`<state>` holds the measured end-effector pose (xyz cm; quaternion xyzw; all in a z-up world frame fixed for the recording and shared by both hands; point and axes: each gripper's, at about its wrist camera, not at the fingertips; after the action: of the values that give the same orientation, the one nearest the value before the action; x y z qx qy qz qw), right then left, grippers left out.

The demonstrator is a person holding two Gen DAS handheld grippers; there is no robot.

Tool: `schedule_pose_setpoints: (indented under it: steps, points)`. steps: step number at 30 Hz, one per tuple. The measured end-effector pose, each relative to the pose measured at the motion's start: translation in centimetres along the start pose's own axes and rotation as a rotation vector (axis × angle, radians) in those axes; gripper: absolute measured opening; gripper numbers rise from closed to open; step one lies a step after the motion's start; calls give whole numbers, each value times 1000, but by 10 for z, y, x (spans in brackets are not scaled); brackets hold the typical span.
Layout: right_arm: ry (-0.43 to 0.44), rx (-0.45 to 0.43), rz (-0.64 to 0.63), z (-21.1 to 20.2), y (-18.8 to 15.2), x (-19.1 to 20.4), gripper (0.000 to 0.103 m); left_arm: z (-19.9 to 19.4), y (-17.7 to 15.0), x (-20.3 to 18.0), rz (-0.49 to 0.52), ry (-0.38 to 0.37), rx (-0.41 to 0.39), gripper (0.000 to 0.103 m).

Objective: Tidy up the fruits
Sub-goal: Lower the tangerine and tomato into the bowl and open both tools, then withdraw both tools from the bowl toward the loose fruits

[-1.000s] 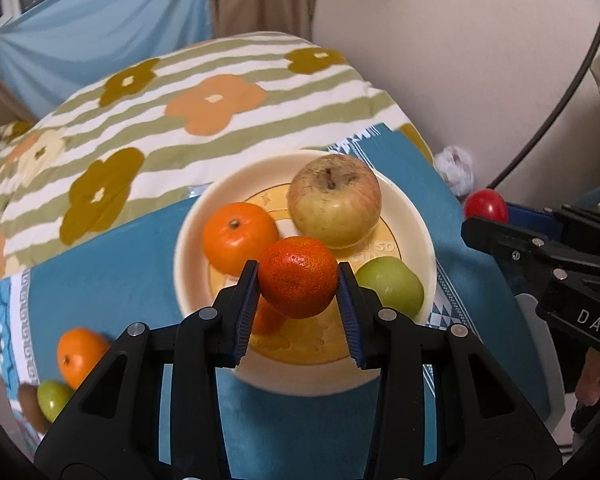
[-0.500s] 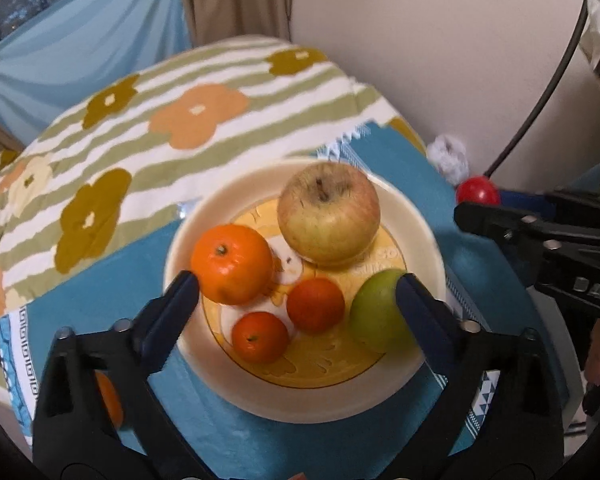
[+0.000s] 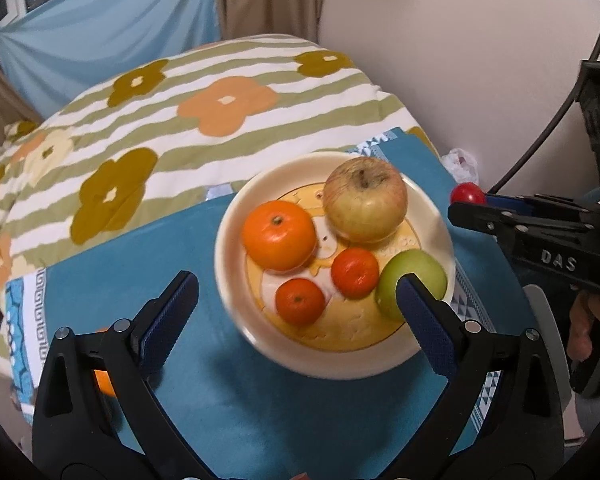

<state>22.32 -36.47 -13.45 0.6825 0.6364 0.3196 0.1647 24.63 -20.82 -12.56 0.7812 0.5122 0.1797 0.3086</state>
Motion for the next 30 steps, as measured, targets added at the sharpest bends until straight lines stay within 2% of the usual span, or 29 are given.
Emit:
schedule_pose_setpoints:
  steps: [9, 16, 18, 20, 21, 30]
  points:
    - [48, 45, -19, 20, -2, 10, 29, -20, -21, 22, -69, 55, 4, 103]
    - [42, 42, -22, 21, -5, 12, 29, -29, -36, 30, -104, 79, 6, 103]
    - [37, 43, -32, 20, -6, 13, 44, -32, -39, 29, -110, 83, 4, 103]
    - [31, 21, -38, 16, -7, 14, 86, -35, -42, 28, -114, 87, 1, 103]
    - [34, 5, -39, 13, -8, 14, 91, -37, -43, 27, -115, 89, -1, 103]
    - [31, -57, -58, -18, -14, 17, 94, -60, -47, 23, -137, 114, -34, 103]
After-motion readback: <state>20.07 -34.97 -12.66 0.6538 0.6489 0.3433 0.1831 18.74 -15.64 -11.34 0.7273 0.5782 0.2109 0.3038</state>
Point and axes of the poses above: each gripper's, at about its wrist camera, not at the fingertips, and z roughly the way its jaws point, x to its left, y to its top, and after that the axes turned 8 degrees about -x, right-handed
